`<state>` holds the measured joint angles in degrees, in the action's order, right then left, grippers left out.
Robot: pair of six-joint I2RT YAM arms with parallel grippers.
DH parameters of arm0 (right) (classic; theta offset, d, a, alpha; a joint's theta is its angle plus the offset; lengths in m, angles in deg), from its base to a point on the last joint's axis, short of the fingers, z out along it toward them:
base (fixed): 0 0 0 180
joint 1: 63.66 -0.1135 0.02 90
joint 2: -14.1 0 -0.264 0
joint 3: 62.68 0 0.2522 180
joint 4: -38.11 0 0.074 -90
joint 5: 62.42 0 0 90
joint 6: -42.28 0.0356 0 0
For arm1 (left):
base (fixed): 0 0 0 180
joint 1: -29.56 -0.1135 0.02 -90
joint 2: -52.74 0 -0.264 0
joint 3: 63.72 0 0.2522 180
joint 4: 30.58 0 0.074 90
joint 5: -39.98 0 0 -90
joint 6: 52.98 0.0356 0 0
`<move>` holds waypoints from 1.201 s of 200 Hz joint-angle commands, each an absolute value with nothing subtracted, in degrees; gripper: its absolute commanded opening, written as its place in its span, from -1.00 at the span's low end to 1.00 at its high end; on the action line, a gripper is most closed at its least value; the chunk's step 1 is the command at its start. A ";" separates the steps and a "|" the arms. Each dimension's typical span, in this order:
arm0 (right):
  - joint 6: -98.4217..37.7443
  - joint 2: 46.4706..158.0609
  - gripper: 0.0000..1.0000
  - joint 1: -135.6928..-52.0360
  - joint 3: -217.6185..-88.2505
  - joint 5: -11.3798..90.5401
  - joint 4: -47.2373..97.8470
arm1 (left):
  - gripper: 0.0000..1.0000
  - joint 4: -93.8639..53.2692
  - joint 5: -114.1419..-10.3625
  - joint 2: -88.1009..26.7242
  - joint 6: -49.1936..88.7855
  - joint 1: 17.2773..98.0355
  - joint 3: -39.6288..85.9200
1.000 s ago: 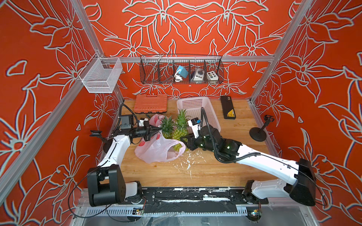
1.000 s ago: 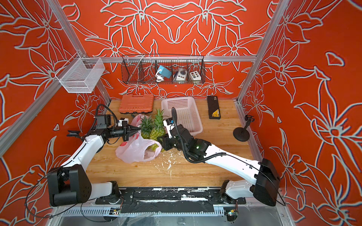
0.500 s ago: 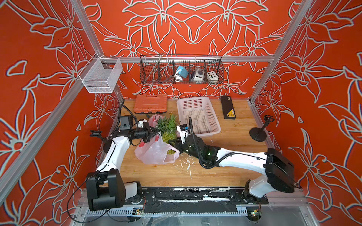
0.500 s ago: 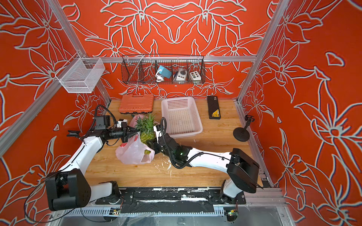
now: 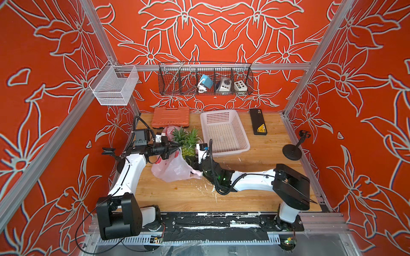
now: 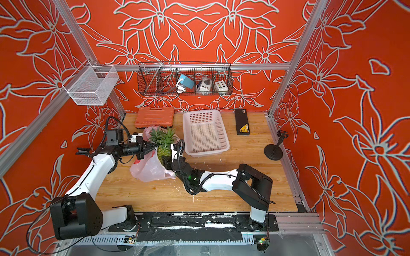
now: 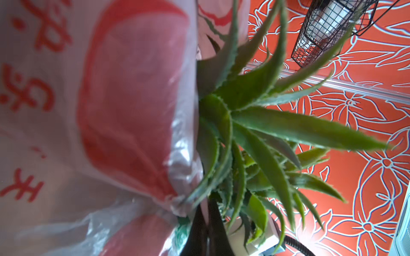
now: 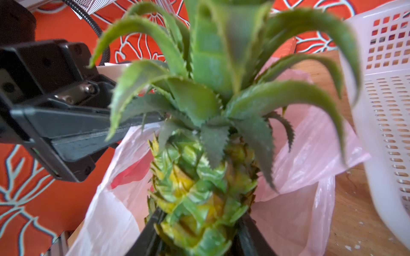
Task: Place the pineapple into a plastic bag & tie a knot
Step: Place the pineapple in the plastic bag.
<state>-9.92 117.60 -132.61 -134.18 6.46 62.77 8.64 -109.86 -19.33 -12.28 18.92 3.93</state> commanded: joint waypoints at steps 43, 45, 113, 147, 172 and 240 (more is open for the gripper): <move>-11.49 124.02 -0.54 -134.15 -136.96 4.07 72.66 | -1.00 14.43 -109.01 -18.76 -9.08 18.68 7.33; -11.44 124.05 -0.54 -134.13 -136.93 4.06 72.75 | -0.96 15.23 -108.71 -18.73 -8.65 18.66 7.63; -9.82 123.57 -0.58 -131.24 -136.20 8.93 72.62 | -0.09 33.36 -95.33 -7.66 -0.53 18.73 12.60; -9.71 123.89 -0.58 -130.28 -136.39 10.48 72.23 | -0.14 38.71 -92.49 2.91 -2.39 20.91 7.41; -9.57 124.23 -0.58 -129.60 -136.39 11.79 72.00 | -0.12 35.65 -94.51 9.98 -9.57 23.77 2.57; -10.67 125.27 -0.62 -129.40 -137.27 13.00 70.15 | 0.04 31.32 -97.30 16.26 -21.02 27.63 -0.26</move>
